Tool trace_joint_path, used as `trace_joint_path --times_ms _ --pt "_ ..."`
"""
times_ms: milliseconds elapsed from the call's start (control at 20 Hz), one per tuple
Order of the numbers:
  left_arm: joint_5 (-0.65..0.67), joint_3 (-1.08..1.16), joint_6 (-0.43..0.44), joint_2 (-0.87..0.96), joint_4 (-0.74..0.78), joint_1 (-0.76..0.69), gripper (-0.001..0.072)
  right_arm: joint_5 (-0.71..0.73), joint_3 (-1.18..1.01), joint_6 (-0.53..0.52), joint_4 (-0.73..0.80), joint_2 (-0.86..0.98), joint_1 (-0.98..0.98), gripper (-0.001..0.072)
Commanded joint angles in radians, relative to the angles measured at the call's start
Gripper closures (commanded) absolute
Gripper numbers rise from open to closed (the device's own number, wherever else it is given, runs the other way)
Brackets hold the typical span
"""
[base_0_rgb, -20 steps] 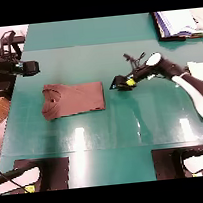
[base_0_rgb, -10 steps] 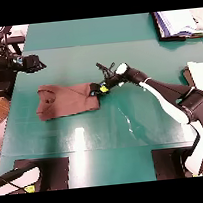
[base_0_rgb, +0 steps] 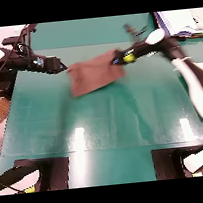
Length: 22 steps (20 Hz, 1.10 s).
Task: Fold the shirts.
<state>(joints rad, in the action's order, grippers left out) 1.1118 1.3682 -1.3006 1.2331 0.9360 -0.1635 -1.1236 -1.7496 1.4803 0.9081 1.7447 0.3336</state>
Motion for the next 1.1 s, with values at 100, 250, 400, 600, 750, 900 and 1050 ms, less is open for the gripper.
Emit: trace_joint_path --times_ms 100,250,400,600,750,900,1050 --pt "-0.034 0.001 -0.009 -0.010 -0.001 -0.127 0.0684 -0.121 -0.008 0.023 0.165 -0.193 -0.455 0.0700" --pt "-0.065 0.001 -0.011 -0.010 -0.001 -0.176 0.0684 -0.128 -0.008 0.019 0.157 -0.222 -0.669 0.0699" --pt "-0.096 0.001 -0.012 -0.010 -0.001 -0.211 0.0684 -0.125 -0.008 0.006 0.156 -0.221 -0.802 0.0700" --pt "-0.109 0.001 -0.035 -0.009 0.003 -0.217 0.0684 -0.091 -0.014 -0.009 0.097 -0.221 -0.885 0.0700" --pt "-0.108 0.001 -0.035 -0.009 0.003 -0.217 0.0683 -0.085 -0.112 -0.023 0.053 -0.222 -0.907 0.0700" --pt "-0.106 0.001 -0.034 -0.009 0.003 -0.217 0.0683 -0.148 -0.257 -0.022 0.052 -0.222 -0.909 0.0700" --pt "-0.106 0.001 -0.034 -0.009 0.004 -0.217 0.0683 -0.244 -0.315 -0.018 0.054 -0.243 -0.909 0.0700"
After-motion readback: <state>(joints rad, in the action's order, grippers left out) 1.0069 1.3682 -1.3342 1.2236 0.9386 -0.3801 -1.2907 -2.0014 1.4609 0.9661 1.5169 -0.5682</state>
